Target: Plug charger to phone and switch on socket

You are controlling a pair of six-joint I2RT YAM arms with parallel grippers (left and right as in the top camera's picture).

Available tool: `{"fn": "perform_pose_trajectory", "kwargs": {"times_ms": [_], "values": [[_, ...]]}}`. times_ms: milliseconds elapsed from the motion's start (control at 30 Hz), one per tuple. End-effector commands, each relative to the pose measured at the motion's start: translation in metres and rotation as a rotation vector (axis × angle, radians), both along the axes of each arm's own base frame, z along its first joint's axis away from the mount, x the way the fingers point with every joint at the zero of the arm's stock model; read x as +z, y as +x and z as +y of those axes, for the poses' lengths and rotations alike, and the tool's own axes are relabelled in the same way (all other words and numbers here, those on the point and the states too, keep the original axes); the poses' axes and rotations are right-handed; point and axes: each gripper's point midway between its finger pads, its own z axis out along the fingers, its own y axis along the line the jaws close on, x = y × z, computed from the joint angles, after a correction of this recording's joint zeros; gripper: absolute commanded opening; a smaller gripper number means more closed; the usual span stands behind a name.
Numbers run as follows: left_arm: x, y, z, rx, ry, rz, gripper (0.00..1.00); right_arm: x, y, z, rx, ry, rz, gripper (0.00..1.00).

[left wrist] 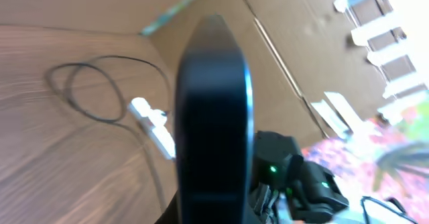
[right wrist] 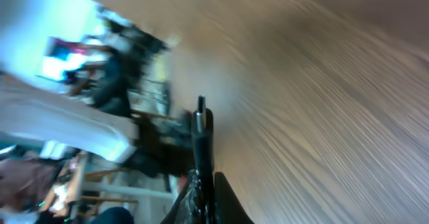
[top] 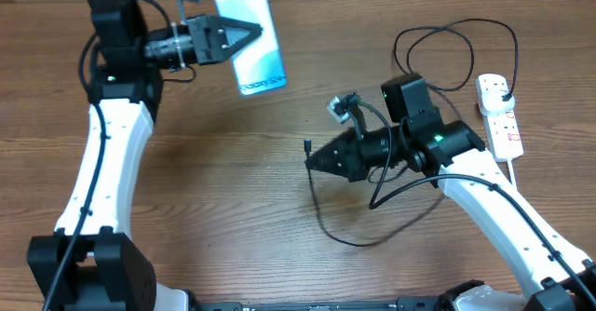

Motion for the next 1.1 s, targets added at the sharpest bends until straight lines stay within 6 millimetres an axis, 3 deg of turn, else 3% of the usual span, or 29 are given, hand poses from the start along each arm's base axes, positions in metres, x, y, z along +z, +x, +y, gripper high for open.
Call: {"fn": "perform_pose_trajectory", "kwargs": {"times_ms": [0,167,300,767,1067], "values": [[0.023,-0.023,-0.025,-0.077,-0.021,-0.006,0.04,0.044,-0.013,0.008,0.119,0.191,0.033,0.04],[0.035,-0.034,-0.039,-0.141,-0.041,-0.04,0.04,0.075,-0.011,0.013,0.177,0.295,0.004,0.04],[0.052,-0.044,-0.04,-0.194,-0.064,-0.075,0.04,0.085,-0.007,0.014,0.172,0.311,-0.007,0.04],[0.056,-0.059,-0.04,-0.275,-0.073,0.02,0.04,0.092,0.001,0.017,0.134,0.314,0.001,0.04],[0.046,-0.05,-0.045,-0.229,-0.083,0.134,0.04,0.097,0.002,0.018,0.129,0.32,0.026,0.04]]}}
